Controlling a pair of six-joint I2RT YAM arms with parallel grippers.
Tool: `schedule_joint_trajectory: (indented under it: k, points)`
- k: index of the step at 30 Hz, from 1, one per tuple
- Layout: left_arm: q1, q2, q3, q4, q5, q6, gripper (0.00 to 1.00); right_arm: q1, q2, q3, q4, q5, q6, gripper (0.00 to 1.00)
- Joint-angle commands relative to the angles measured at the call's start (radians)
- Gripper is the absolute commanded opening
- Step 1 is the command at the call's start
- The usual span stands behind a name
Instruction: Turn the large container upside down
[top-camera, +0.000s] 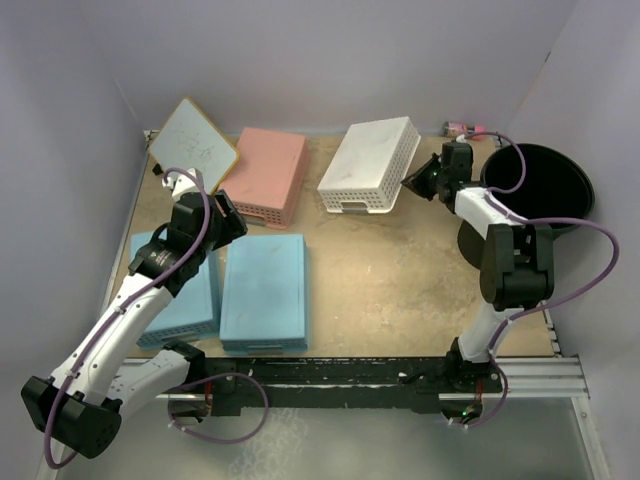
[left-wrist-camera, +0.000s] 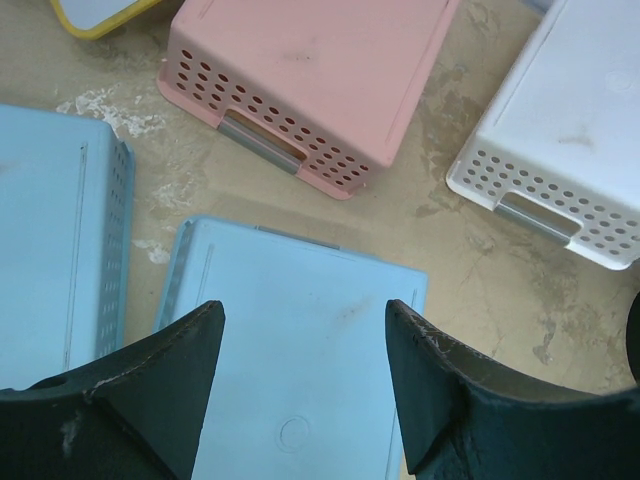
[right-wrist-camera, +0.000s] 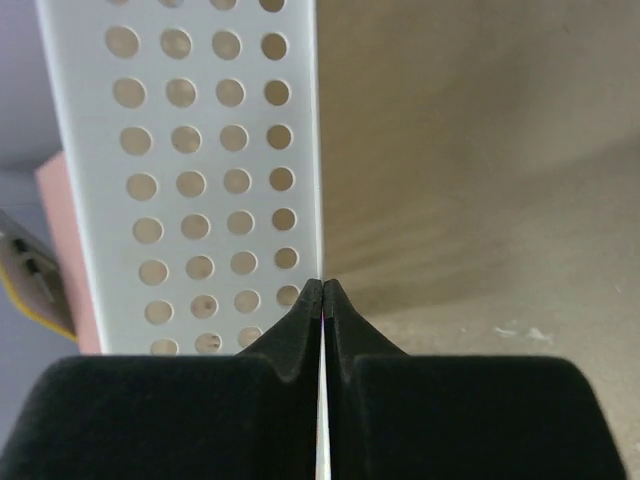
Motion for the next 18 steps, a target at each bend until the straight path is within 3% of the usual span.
schedule_joint_trajectory:
  k: [1,9,14,18]
  points:
    - [0.000,-0.006,0.003,0.036,0.008,0.027,0.63,0.004,-0.012,-0.005,-0.041,0.022,-0.028,0.00]
    - [0.001,0.001,-0.001,0.045,0.012,0.026,0.63,0.018,0.006,0.031,-0.056,-0.001,-0.104,0.01]
    - [0.001,0.010,0.003,0.051,0.020,0.026,0.63,0.051,-0.044,0.085,-0.126,0.043,-0.202,0.33]
    - [0.000,0.030,0.008,0.068,0.035,0.030,0.63,0.140,-0.089,0.276,-0.332,0.155,-0.408,0.53]
